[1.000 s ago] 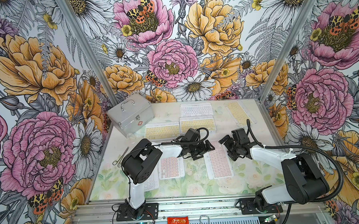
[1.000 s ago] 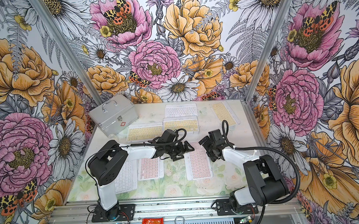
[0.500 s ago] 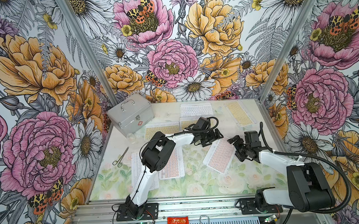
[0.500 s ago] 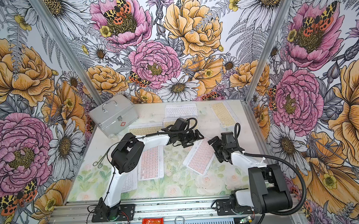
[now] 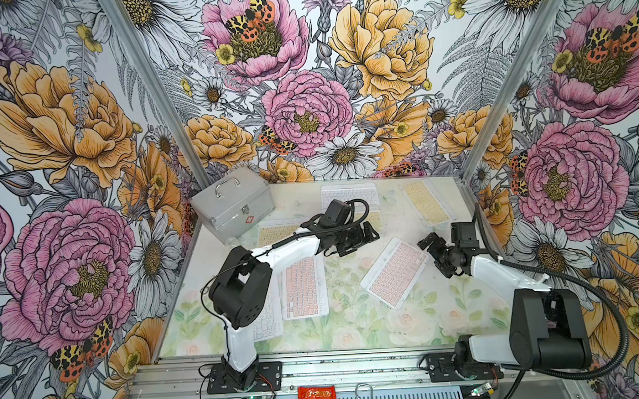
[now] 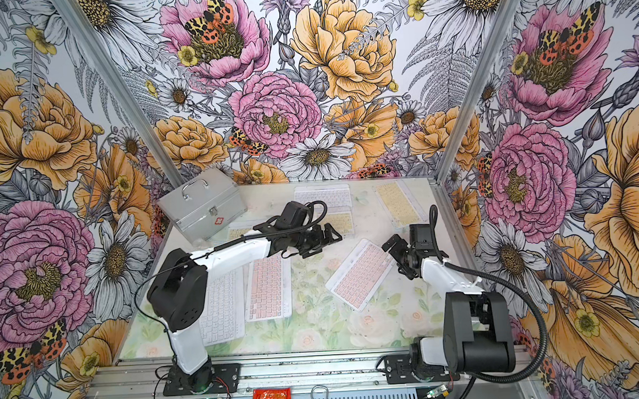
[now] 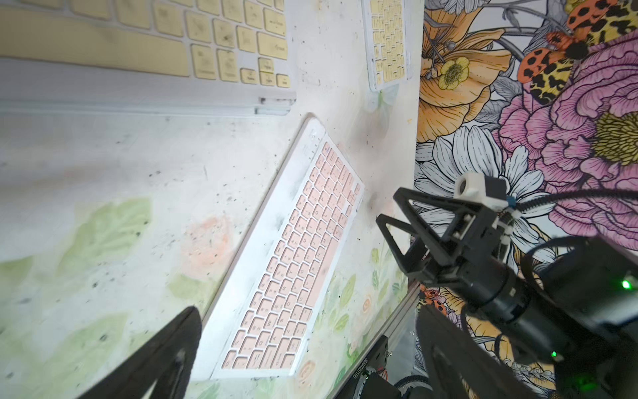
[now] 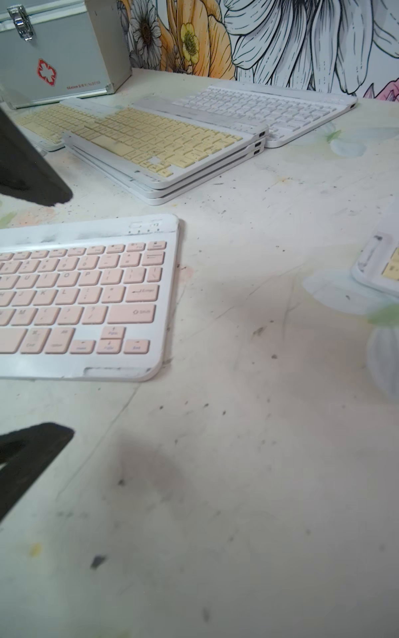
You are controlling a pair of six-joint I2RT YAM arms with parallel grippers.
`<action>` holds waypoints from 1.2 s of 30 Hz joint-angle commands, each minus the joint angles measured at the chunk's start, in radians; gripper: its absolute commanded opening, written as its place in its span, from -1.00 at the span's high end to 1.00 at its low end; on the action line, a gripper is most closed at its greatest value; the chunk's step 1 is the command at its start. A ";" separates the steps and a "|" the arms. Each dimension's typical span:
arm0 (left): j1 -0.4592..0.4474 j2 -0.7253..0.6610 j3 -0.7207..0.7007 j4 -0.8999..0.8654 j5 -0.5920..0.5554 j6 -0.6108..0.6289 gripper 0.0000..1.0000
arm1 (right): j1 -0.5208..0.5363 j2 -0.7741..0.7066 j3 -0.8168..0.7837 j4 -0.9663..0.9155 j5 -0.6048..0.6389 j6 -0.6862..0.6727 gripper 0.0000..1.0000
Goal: Stack the numeric keypads
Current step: Move the numeric keypad to the center of the board.
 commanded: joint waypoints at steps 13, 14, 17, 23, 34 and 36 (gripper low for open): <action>-0.157 0.069 -0.239 0.303 0.057 -0.252 -0.97 | 0.006 0.190 0.169 -0.013 -0.021 -0.179 -0.99; -0.160 0.086 -0.231 0.314 0.058 -0.257 -0.98 | 0.006 0.204 0.187 -0.013 -0.016 -0.183 -0.99; -0.151 0.131 -0.198 0.322 0.061 -0.253 -0.98 | 0.008 0.252 0.241 -0.029 -0.010 -0.196 -0.99; -0.084 0.187 -0.157 0.320 0.052 -0.226 -0.97 | 0.027 0.322 0.244 -0.027 -0.048 -0.207 -0.99; 0.002 0.250 -0.067 0.236 0.056 -0.139 -0.98 | 0.154 0.200 0.039 0.031 -0.073 -0.152 -1.00; 0.022 0.243 -0.076 0.225 0.053 -0.125 -0.98 | 0.172 0.189 0.032 0.033 -0.097 -0.145 -1.00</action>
